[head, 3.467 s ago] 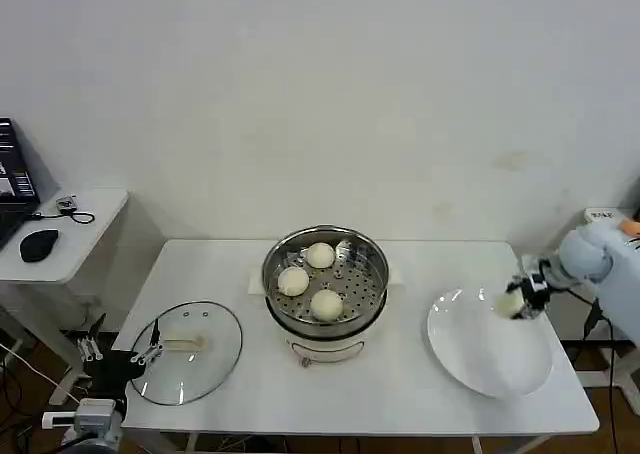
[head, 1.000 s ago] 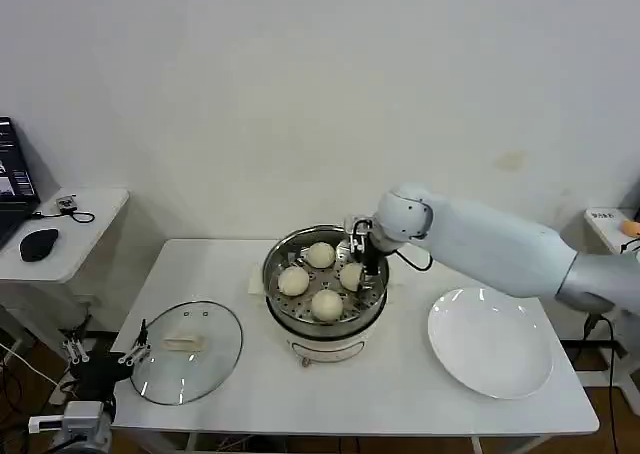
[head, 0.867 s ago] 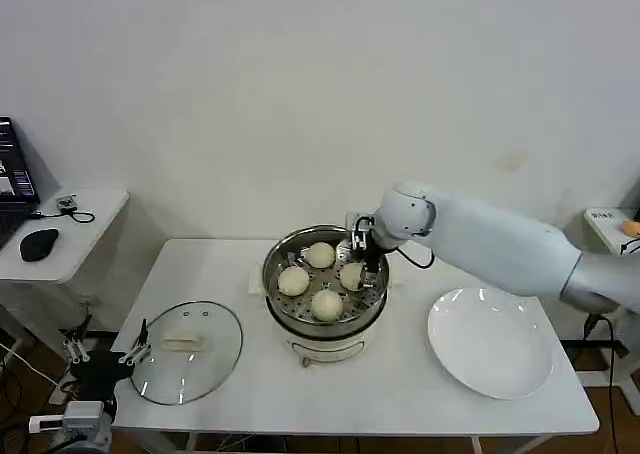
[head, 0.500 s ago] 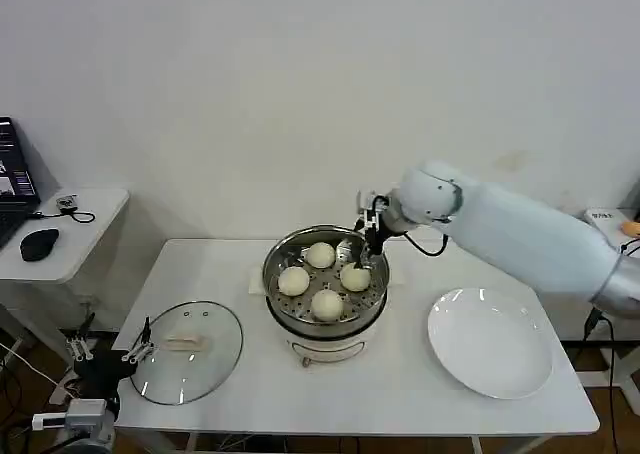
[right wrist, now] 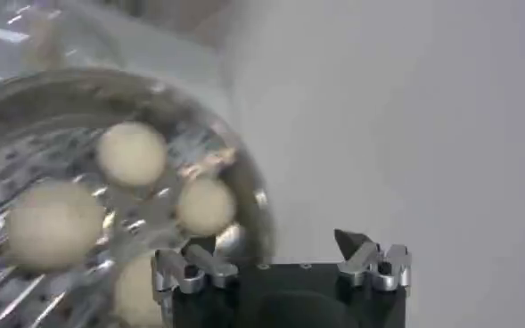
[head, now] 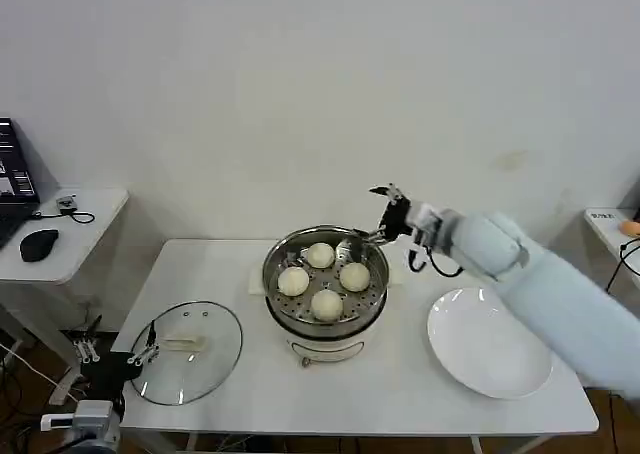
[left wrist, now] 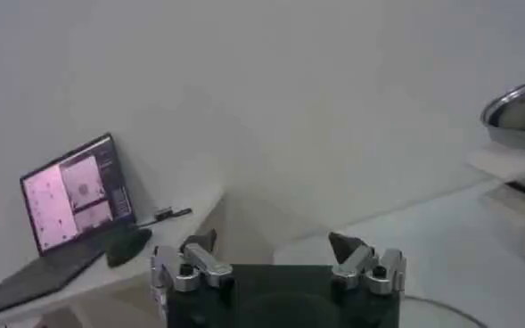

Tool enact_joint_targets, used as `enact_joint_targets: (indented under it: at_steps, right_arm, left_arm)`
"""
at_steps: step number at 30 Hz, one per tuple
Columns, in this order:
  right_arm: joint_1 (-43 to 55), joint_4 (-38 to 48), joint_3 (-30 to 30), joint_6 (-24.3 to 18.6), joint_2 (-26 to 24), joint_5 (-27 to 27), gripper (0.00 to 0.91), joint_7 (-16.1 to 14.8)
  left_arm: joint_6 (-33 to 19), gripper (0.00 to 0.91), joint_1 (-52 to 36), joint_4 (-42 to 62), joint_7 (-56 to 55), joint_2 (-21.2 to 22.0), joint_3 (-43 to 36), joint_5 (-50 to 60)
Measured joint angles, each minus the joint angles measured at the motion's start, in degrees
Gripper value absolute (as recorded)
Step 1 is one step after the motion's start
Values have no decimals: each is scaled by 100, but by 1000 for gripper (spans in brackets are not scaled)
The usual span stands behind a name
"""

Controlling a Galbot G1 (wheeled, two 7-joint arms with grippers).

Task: Take steamed baozi put them in steamer then cover it.

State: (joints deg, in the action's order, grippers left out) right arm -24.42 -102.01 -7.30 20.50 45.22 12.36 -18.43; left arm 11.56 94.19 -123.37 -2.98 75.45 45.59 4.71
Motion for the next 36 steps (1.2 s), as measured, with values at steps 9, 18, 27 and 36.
enact_joint_targets:
  at_steps: [9,18,27,36]
  right_arm:
    - [-2899,-434,2947,-1407,1146,-208,907,410]
    - [-4971,-876,4689,-2134,2198,-137,907,483]
    - [-6045,-1187,5428,-2464,2776,-176,907,505]
    - [-6559,-1396,5759,-2611,3081,-189,907,523]
  left_arm:
    - [-257,907,46,243,43,-22,-98,397]
    - [-680,907,146,585,-191,-125,-363,2209]
    - [-977,907,165,1010,-362,-198,-706,4456]
    - [-998,907,-147,1542,-277,-350,-950,5820]
